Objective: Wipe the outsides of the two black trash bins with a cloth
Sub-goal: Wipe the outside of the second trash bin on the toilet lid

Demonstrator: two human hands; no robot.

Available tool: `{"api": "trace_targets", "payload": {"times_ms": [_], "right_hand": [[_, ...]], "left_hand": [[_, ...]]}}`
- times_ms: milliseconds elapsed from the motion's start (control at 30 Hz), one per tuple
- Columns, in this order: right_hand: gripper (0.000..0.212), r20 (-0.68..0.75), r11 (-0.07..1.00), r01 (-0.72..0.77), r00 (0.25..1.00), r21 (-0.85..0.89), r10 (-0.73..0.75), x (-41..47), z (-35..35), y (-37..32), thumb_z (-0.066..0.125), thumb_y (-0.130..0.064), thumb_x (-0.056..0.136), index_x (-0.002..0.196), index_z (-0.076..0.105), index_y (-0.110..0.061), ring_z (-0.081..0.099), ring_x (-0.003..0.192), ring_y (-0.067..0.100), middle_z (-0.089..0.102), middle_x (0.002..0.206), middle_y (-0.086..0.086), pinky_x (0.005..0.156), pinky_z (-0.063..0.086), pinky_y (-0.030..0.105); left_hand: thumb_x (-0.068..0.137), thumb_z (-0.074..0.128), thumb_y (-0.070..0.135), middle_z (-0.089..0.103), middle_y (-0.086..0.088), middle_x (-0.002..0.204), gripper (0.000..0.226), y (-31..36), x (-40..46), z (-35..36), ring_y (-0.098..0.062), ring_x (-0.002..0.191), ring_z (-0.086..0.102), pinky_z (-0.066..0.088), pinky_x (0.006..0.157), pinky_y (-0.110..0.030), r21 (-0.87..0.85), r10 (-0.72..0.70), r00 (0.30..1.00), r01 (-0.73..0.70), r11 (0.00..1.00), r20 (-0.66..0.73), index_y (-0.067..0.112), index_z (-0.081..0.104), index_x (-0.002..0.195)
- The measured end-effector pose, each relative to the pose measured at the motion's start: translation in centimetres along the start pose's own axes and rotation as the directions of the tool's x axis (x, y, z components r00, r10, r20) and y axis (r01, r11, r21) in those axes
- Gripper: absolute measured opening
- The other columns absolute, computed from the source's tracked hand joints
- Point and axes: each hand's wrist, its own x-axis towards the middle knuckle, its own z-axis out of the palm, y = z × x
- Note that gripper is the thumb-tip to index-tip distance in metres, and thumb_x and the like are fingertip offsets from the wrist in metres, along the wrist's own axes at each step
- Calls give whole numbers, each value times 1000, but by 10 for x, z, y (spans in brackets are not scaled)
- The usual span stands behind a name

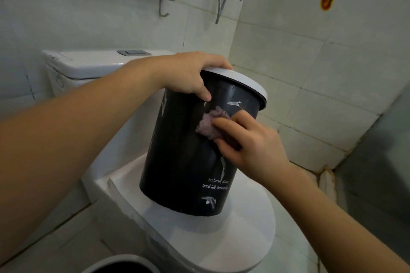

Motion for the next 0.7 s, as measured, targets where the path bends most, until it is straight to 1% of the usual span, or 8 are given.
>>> {"api": "trace_targets", "payload": {"times_ms": [67, 167, 267, 367, 433, 567, 633, 700], "right_hand": [[32, 6, 1000, -6, 1000, -6, 6, 4, -1, 2, 64, -33, 88, 117, 70, -21, 58, 70, 23, 60, 93, 3, 46, 48, 33], [34, -48, 992, -126, 991, 18, 126, 22, -1, 6, 61, -36, 88, 118, 68, -21, 60, 70, 26, 60, 94, 4, 48, 51, 37], [37, -51, 988, -150, 987, 23, 151, 33, -1, 8, 58, -38, 89, 121, 67, -21, 60, 71, 25, 61, 95, 3, 50, 50, 34], [39, -52, 983, -179, 982, 46, 181, 27, -4, 19, 55, -41, 88, 120, 66, -22, 62, 74, 30, 62, 99, 3, 54, 52, 35], [39, -64, 967, -247, 966, 58, 250, 21, -7, 30, 55, -42, 88, 120, 66, -22, 62, 75, 33, 62, 100, 3, 58, 52, 37], [37, -65, 938, -346, 935, 31, 348, 14, -8, 41, 59, -39, 88, 120, 65, -22, 62, 76, 34, 61, 99, 2, 60, 49, 35], [37, -67, 932, -358, 930, 49, 361, 16, -6, 33, 58, -40, 88, 121, 64, -23, 63, 77, 34, 62, 102, 2, 61, 51, 37], [39, -70, 950, -306, 948, 56, 310, 20, -4, 22, 56, -42, 88, 120, 65, -22, 63, 74, 33, 63, 102, 4, 58, 51, 37]], "left_hand": [[79, 78, 11, 63, 13, 115, 64, 0, 0, 1, -14, 107, 61, 51, 92, -36, 3, 8, 1000, -8, 1000, -2, 50, 52, 122], [79, 76, 10, 61, 12, 115, 64, 1, 0, 1, -14, 106, 59, 51, 91, -35, 24, 17, 1000, -17, 1000, -9, 50, 51, 122], [80, 73, 8, 60, 13, 113, 64, 1, -1, -1, -12, 104, 58, 50, 84, -32, 10, 16, 1000, -16, 1000, 7, 51, 51, 122], [80, 76, 9, 59, 18, 109, 62, 0, -4, -3, -6, 100, 58, 47, 75, -25, -15, 1, 1000, -1, 1000, 12, 50, 51, 121], [81, 76, 9, 60, 20, 109, 62, -2, -5, -3, -6, 101, 58, 47, 76, -25, -29, -6, 1000, 6, 1000, 4, 50, 52, 120], [81, 77, 8, 61, 15, 115, 62, -3, -4, -2, -11, 106, 59, 50, 86, -31, -37, -22, 1000, 22, 999, -6, 48, 53, 122], [81, 77, 7, 62, 15, 113, 62, -3, -4, -3, -10, 104, 60, 50, 84, -30, -38, -27, 1000, 26, 999, -8, 45, 54, 125], [81, 77, 7, 62, 16, 111, 62, -1, -3, -3, -7, 101, 60, 50, 80, -27, -43, -28, 1000, 28, 999, -5, 44, 54, 126]]}}
